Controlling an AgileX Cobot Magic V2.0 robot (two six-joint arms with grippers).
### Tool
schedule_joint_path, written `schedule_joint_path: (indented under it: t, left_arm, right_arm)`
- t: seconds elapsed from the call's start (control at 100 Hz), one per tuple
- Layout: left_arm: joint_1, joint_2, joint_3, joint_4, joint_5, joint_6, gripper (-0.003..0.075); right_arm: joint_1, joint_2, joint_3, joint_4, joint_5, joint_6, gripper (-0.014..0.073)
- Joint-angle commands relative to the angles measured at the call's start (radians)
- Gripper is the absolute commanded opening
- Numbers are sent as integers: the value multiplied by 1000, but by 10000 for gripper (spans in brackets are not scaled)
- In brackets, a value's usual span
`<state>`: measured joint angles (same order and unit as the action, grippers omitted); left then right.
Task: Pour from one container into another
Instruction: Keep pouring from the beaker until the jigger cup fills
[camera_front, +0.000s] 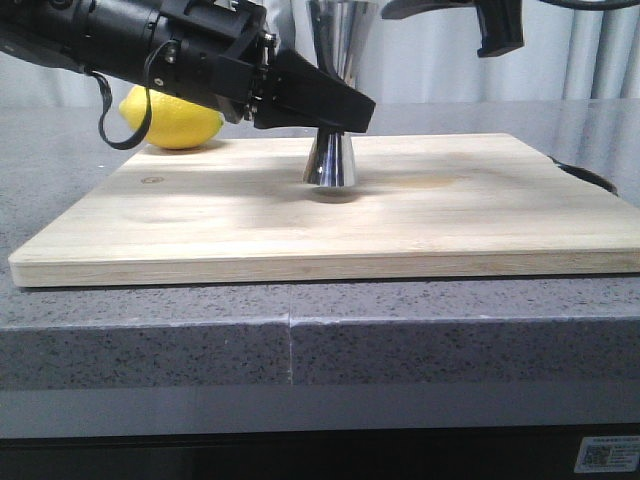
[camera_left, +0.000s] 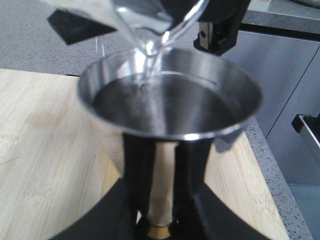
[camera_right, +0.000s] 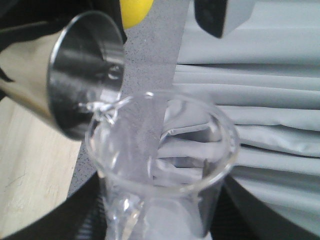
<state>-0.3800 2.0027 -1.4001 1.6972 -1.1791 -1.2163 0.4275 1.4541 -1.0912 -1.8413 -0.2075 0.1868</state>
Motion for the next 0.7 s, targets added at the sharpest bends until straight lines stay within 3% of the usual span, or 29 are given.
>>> schedule_joint_path:
  t: [0.0, 0.27, 0.69]
  left_arm:
    - [-8, -67, -29, -70, -78, -10, 114]
    - [-8, -67, -29, -70, -78, -10, 114]
    - [-8, -67, -29, -70, -78, -10, 114]
  right_arm:
    - [0, -43, -38, -18, 36, -2, 288]
    - [0, -43, -38, 4, 45, 2, 288]
    - [0, -43, -38, 214, 20, 2, 288]
